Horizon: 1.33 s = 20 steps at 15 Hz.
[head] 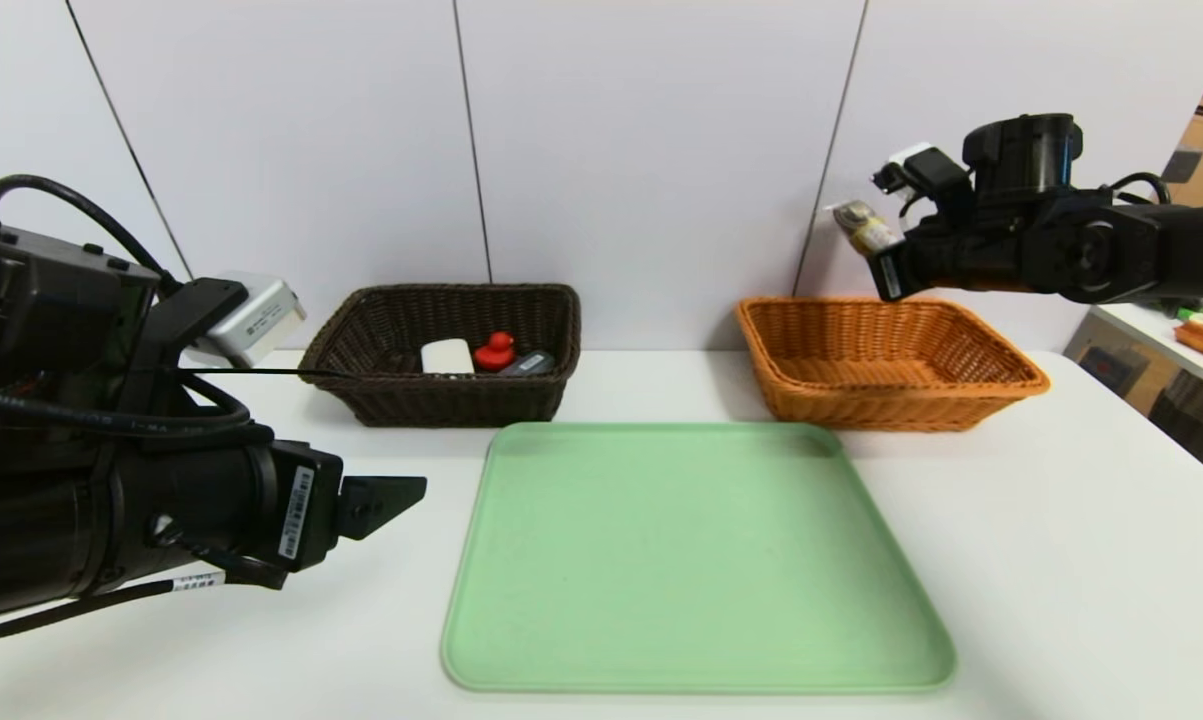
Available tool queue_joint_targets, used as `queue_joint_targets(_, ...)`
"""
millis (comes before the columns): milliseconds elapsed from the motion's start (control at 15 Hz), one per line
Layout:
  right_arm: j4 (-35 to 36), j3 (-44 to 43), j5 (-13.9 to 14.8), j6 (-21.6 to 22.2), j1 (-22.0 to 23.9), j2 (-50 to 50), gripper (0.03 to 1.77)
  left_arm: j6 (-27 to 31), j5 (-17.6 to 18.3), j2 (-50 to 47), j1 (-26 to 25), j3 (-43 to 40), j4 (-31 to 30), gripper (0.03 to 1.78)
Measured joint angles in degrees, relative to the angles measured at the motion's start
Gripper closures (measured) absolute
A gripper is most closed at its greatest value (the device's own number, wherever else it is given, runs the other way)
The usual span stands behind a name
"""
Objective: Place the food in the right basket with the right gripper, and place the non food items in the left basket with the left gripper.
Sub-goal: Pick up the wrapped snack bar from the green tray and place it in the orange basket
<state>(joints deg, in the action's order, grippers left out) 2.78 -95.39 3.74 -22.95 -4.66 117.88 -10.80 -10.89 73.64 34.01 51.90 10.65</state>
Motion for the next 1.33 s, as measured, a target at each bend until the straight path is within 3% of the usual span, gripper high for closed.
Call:
queue_joint_targets(200,-0.88,-2.56,-8.12,-9.16,2.21,2.24,1.53,-0.02,-0.02,0.09,0.00,-0.05,0.00,0.12)
queue_joint_targets(467,-6.91,-3.28,-15.98,-23.37,4.33,2.93,1.53,-0.02,-0.02,0.11,0.00,-0.09,0.01,0.12)
queue_joint_targets(600,-10.57,-3.73,-18.46,-30.62,4.88,2.88,1.53,0.00,-0.02,0.20,0.00,-0.11,0.00,0.12)
queue_joint_targets(800,-14.63,-5.00,-18.57,-41.16,5.03,3.32,1.53,-0.02,-0.09,0.30,0.00,-0.11,0.00,0.12)
queue_joint_targets(1133,-14.74,-5.60,-17.74,-57.28,5.23,5.08,1.53,-0.13,-0.07,0.34,0.00,-0.30,0.00,0.12)
queue_joint_targets(1333,-14.65,-6.57,-14.93,-61.96,5.40,6.18,1.53,-0.11,-0.02,0.37,0.00,-0.68,0.00,0.12)
